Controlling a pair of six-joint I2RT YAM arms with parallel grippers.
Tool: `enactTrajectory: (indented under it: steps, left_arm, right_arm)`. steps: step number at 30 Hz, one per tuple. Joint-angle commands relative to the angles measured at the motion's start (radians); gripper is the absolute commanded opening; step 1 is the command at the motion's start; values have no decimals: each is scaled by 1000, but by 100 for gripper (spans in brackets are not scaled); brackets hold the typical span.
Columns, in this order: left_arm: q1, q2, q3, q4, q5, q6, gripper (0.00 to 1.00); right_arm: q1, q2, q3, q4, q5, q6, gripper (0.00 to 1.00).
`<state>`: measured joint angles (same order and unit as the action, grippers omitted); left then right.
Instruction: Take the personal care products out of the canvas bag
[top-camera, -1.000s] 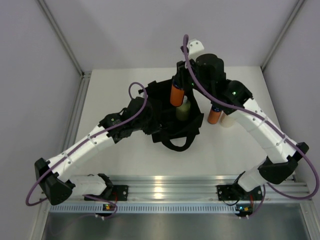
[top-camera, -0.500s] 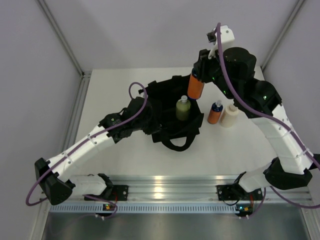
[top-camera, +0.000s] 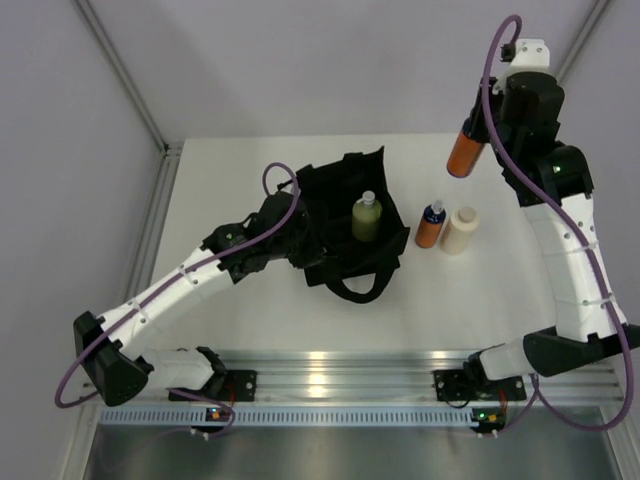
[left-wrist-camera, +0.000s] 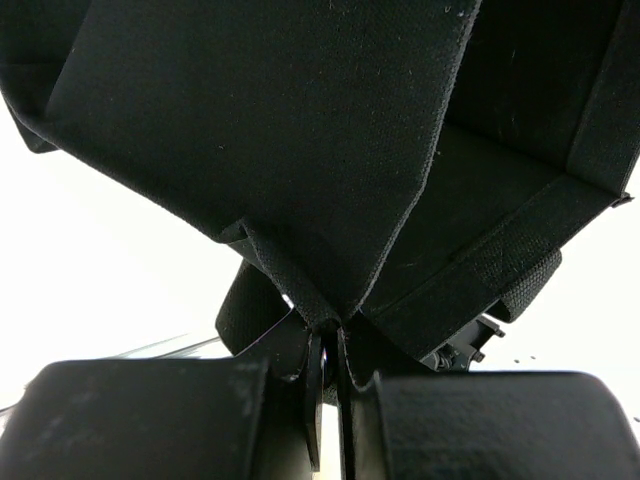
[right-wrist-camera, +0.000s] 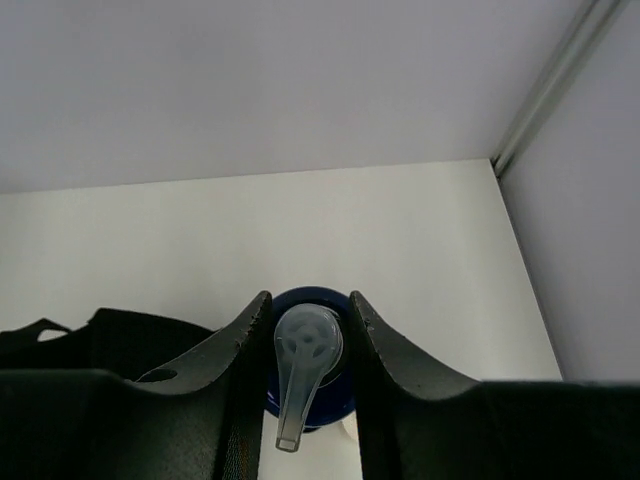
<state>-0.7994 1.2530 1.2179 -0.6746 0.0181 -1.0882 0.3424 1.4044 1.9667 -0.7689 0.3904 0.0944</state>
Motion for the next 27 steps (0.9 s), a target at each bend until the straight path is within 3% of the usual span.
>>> enactTrajectory:
  steps: [1,4,13,27]
  left_arm:
    - [-9,5,37,13,54,14,0]
    - [-7,6,37,12,62,17,0]
    - [-7,13,40,13,74,27,0]
    - [-7,31,55,12,82,40,0]
  right_arm:
    - [-81,2,-28,172,-85,10,0]
    - [-173,2,-112,255,-113,14,0]
    - [-250,-10,-528,655,-97,5,0]
    - [-272,88,-802,850,-153,44,0]
